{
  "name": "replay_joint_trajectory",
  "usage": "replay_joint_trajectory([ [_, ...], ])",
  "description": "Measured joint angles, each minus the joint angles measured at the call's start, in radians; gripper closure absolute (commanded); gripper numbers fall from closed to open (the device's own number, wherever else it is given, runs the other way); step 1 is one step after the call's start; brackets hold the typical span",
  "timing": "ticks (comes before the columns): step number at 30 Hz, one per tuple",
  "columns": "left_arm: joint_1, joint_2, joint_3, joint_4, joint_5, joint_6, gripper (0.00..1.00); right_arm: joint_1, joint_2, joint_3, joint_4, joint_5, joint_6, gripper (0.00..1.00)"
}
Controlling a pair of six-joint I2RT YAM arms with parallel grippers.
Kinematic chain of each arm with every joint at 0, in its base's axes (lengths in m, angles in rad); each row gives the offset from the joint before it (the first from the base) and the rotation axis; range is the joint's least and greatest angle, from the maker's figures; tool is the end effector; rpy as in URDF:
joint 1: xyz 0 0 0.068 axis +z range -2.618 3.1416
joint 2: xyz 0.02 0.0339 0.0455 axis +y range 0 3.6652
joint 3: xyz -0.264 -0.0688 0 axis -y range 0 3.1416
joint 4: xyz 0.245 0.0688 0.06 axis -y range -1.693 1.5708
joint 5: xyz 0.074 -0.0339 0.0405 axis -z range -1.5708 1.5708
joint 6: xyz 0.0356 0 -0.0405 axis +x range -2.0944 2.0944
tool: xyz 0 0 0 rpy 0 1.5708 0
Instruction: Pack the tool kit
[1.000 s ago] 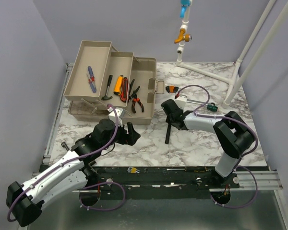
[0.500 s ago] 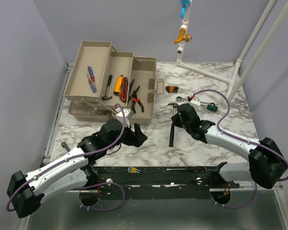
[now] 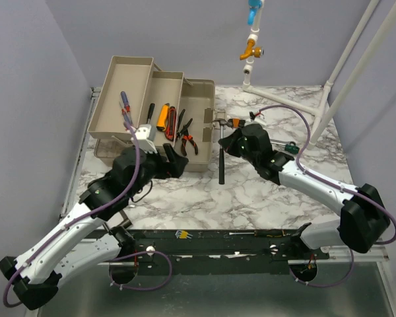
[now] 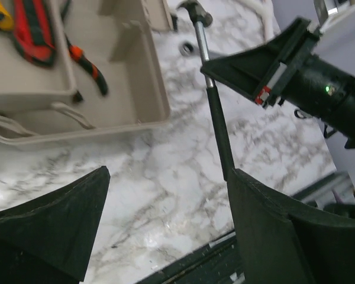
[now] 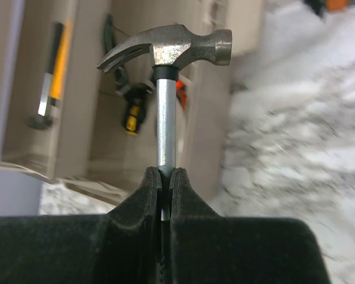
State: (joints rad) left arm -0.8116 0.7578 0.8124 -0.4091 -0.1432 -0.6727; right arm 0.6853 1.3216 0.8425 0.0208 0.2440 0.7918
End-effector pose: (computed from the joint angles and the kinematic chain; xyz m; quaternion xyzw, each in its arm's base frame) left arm 0.1221 -0.1213 0.3303 0.0160 0.8195 -0.3419 0.4597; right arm 0.2356 0.1815 0.2616 0.1090 0.8383 0.2764 0.4571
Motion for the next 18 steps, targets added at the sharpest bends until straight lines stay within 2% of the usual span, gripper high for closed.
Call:
replay_joint_trajectory([
  [3, 0.083, 0.000, 0.143, -0.109, -0.076, 0.043, 0.17, 0.000, 0.084, 0.129, 0.020, -0.027, -0.002, 0.99],
  [7, 0.187, 0.000, 0.238, -0.214, -0.120, 0.093, 0.17, 0.002, 0.223, 0.306, 0.040, -0.033, 0.004, 0.99],
  [15, 0.257, 0.012, 0.387, -0.360, -0.165, 0.175, 0.16, 0.003, 0.489, 0.555, 0.031, -0.008, 0.000, 0.99],
  [18, 0.267, -0.020, 0.377, -0.365, -0.179, 0.173, 0.16, 0.003, 0.558, 0.607, 0.013, 0.002, -0.007, 0.99],
])
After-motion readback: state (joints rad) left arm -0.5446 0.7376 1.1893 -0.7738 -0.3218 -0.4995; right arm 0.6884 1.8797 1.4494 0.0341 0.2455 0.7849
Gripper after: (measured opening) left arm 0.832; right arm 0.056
